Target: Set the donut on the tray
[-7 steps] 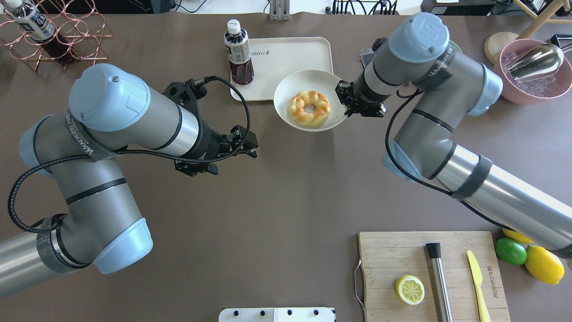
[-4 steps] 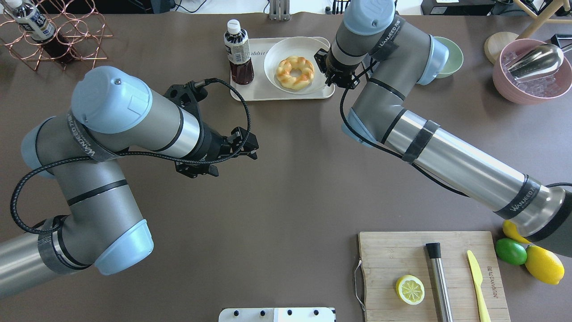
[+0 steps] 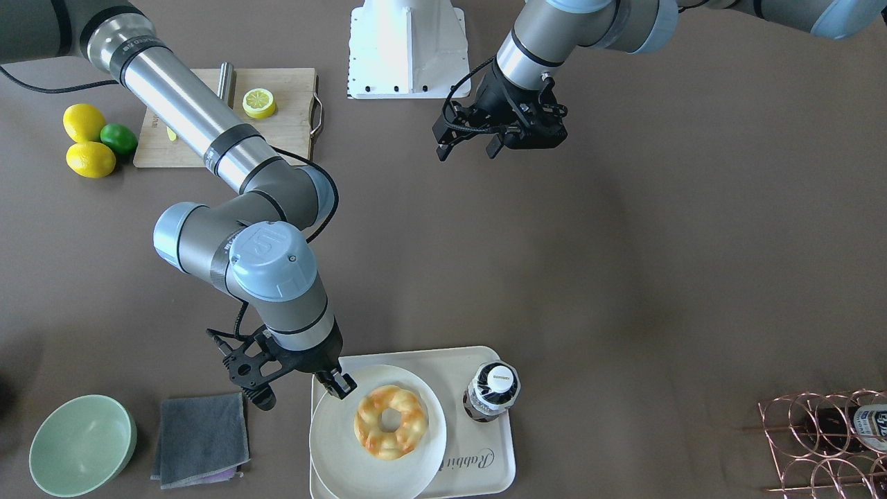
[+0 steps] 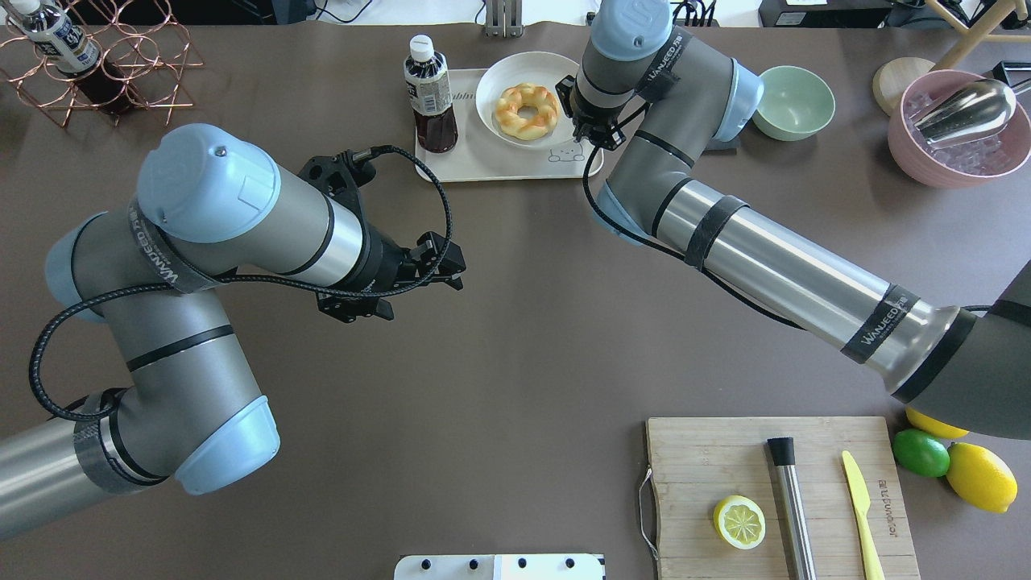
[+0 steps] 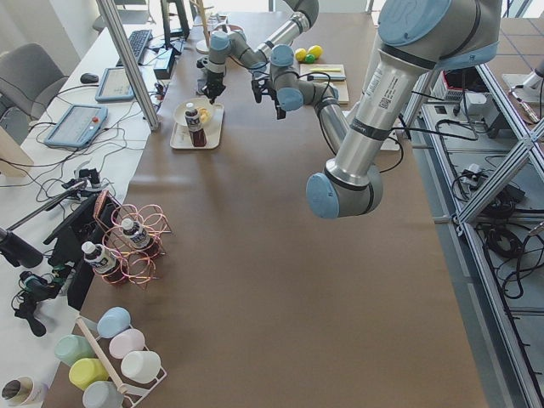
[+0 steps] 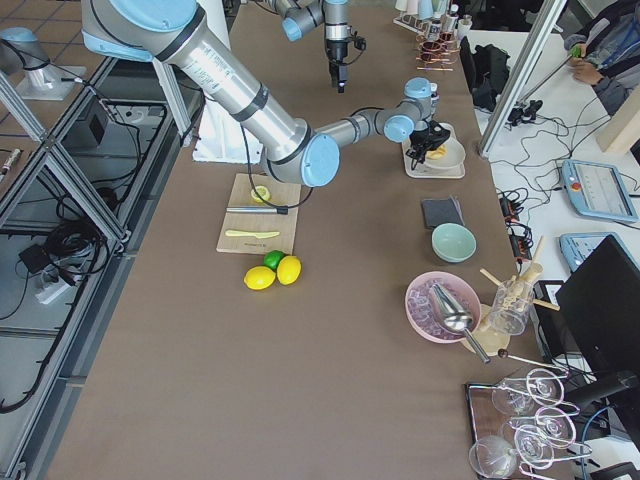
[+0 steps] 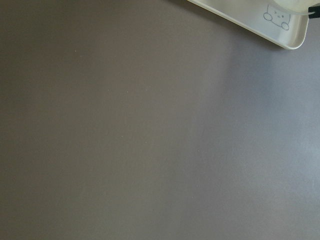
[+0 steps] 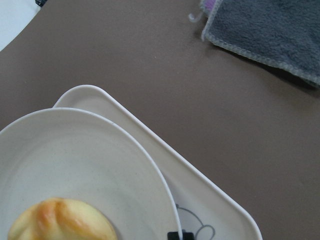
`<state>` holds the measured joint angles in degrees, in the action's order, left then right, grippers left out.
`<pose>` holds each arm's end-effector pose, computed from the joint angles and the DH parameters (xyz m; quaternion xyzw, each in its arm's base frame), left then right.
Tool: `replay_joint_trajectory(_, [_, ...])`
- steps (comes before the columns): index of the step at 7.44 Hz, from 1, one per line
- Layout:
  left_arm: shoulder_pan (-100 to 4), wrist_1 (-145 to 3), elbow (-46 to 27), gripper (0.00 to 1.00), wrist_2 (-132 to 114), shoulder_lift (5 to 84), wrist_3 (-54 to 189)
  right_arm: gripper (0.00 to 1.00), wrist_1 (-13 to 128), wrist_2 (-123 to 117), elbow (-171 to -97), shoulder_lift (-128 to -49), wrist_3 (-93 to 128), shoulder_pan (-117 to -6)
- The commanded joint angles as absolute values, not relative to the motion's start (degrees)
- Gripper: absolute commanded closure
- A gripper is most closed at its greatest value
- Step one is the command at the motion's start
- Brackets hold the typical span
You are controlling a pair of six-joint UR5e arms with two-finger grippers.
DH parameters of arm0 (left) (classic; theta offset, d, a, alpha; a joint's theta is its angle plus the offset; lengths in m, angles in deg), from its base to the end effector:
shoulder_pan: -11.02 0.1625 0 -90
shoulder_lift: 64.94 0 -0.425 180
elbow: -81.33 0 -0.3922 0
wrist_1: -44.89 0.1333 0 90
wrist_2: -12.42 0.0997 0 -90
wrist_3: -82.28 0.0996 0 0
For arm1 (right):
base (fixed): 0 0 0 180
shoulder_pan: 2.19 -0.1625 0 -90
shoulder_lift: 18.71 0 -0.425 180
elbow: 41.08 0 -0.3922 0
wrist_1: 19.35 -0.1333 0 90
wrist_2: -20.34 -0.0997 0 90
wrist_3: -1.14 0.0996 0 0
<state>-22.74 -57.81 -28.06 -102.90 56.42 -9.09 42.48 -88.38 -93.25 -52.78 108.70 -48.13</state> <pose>0.4438 -0.4057 0.1728 -0.0359 0.5447 -0.1406 0.8260 -0.5266 -0.6899 0.2719 -0.0500 -0.4125 0.4231 0.8052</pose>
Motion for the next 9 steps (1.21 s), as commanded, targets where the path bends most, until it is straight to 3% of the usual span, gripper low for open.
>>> replay_joint_trajectory(1, [-22.8, -57.9, -27.1, 0.03, -102.9, 56.4, -8.9, 0.01, 40.0, -88.2, -91.2, -51.6, 109.2, -48.2])
replay_joint_trajectory(5, [-23.6, -57.6, -27.4, 0.03, -103.3, 56.5, -8.7, 0.00, 40.4, -92.9, -96.9, -52.9, 108.5, -50.3])
replay_joint_trajectory(7, [-26.7, -57.4, -27.9, 0.03, -103.7, 55.2, -5.3, 0.00, 40.8, -100.9, -108.7, -63.5, 102.2, -54.5])
replay_joint_trajectory(9, [-35.2, -49.0, -30.8, 0.03, -109.3, 51.5, 12.8, 0.00, 40.8, -106.9, -119.2, -74.1, 96.7, -59.1])
